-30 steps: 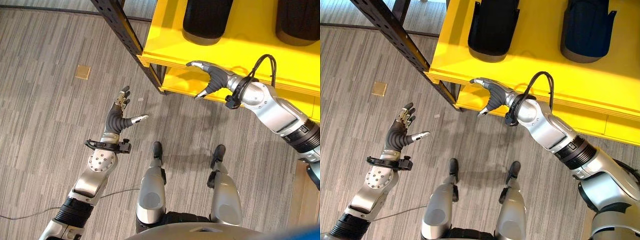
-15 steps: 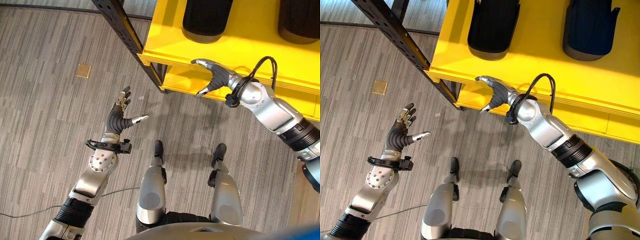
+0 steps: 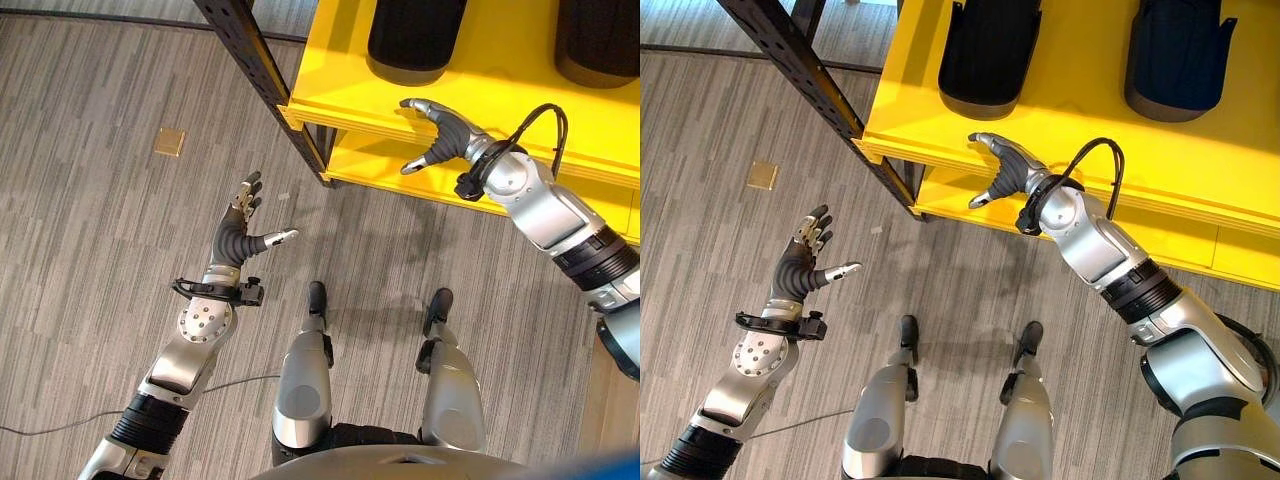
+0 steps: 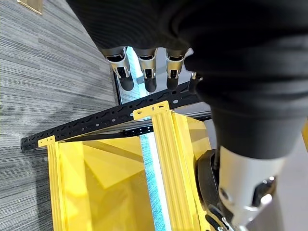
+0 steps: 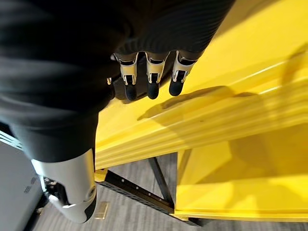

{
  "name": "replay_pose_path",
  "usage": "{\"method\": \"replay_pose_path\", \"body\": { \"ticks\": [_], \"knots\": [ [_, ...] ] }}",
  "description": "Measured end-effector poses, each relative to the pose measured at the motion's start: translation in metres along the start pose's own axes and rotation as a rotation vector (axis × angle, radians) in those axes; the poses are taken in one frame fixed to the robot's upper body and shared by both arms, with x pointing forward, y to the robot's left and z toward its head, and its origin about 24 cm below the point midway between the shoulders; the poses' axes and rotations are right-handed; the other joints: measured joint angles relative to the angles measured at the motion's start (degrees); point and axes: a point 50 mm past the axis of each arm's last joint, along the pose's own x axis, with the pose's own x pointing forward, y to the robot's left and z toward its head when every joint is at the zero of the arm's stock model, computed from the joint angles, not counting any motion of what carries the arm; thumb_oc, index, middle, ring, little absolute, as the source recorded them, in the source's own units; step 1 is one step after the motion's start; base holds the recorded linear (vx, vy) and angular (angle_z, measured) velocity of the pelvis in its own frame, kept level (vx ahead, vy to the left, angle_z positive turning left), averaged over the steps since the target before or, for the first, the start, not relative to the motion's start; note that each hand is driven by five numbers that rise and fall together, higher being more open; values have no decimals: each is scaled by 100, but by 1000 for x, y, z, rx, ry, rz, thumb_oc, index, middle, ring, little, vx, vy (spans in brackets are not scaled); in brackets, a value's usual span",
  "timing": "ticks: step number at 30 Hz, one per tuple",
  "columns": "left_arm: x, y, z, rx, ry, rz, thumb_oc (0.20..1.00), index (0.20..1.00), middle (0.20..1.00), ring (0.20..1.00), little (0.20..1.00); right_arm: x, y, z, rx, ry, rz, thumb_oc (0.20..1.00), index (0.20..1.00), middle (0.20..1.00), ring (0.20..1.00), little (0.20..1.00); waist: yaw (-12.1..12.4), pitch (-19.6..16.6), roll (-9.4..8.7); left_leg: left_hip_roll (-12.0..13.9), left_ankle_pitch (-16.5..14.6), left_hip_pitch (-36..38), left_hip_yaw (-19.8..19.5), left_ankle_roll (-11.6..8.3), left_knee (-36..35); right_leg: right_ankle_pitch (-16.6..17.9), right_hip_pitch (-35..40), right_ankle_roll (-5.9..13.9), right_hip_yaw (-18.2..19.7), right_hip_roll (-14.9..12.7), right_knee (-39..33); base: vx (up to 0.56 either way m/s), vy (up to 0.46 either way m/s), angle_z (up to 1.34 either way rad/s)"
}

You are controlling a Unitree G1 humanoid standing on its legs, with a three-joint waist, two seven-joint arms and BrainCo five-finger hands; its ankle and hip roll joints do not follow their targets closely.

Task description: Move parts from the plastic box to the shelf.

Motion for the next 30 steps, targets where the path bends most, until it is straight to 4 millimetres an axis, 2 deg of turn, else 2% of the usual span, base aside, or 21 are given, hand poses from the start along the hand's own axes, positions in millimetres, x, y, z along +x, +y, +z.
{"method": "replay_pose_path", "body": {
  "ticks": [5, 17, 23, 27, 30],
  "knots": [
    [1, -1, 0, 0, 5, -5, 1000, 1000, 1000, 1000, 1000, 5, -10, -3, -6, 25, -29, 1000, 1000, 1000, 1000, 1000, 12, -3, 8, -1, 33, -58, -21, 0, 7, 4, -72, -9, 0, -3, 44, 0, 0, 0],
    [1, -2, -1, 0, 10, -9, 1000, 1000, 1000, 1000, 1000, 7, -11, -10, -2, 52, -42, 1000, 1000, 1000, 1000, 1000, 25, -7, 13, -2, 49, -59, -55, 0, 14, 3, -71, -14, -4, -5, 78, 0, 0, 0],
    [4, -4, 1, -14, 2, -15, 1000, 1000, 1000, 1000, 1000, 16, -14, -4, 7, 53, -45, 1000, 1000, 1000, 1000, 1000, 35, -7, 31, -3, 51, -75, -59, -1, 17, -1, -92, -22, -7, -8, 94, 9, 22, 0],
    [6, -5, 3, -43, -1, -16, 1000, 1000, 1000, 1000, 1000, 20, -22, 6, -2, 25, -62, 1000, 1000, 1000, 1000, 1000, 52, -12, 39, 4, 51, -274, -94, -1, 105, -34, -269, -45, -25, -17, 196, 11, 19, 3],
    [6, -10, 1, -61, 6, -24, 1000, 1000, 1000, 1000, 1000, 22, -19, 6, 1, 30, -70, 1000, 1000, 1000, 1000, 1000, 137, -11, 41, 7, 66, -331, -107, 0, 109, -37, -318, -54, -43, -19, 222, 9, 6, 3]
  ]
}}
